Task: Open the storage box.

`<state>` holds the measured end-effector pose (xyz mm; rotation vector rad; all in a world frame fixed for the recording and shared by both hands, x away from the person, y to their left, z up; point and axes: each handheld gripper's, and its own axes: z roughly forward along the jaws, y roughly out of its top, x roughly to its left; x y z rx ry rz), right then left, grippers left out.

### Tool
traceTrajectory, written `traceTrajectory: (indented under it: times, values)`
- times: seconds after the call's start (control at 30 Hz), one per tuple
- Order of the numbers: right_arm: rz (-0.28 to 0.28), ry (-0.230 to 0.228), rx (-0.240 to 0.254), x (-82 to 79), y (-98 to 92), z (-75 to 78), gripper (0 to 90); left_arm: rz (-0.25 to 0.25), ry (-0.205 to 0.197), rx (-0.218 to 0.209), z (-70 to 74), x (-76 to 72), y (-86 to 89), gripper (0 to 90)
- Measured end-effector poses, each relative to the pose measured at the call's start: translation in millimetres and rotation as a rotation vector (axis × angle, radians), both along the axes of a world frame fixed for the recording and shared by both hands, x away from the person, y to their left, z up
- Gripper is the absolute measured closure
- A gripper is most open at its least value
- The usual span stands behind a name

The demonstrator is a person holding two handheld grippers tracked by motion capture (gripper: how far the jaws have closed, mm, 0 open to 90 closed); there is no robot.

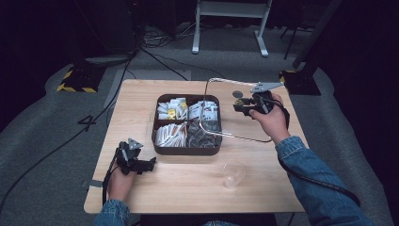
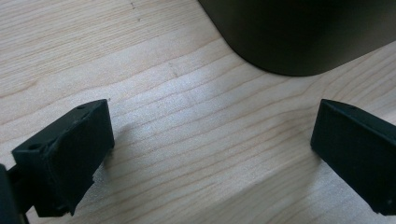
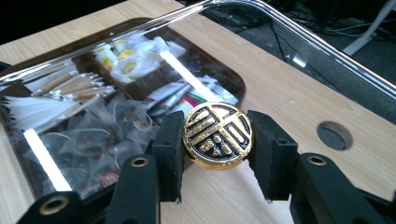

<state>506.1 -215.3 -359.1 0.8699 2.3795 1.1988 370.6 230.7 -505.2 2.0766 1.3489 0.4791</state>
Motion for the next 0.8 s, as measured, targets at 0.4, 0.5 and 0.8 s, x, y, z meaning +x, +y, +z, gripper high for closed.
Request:
traceTrajectory:
  times: [0.4,0.5,0.8]
  values:
    - [-0.065,0.017,-0.006,2.2,-35.5,-17.1,58.9,0.001,0.000,0.000,0.0,0.0,0.0,0.0]
    - [-0.087,0.023,-0.008,4.1,-44.8,-23.2,58.9,0.001,0.000,0.000,0.0,-0.1,0.0,0.0]
    - [-0.151,0.061,-0.014,10.5,-70.8,-49.2,59.0,0.001,0.000,0.000,0.0,-0.1,0.0,0.0]
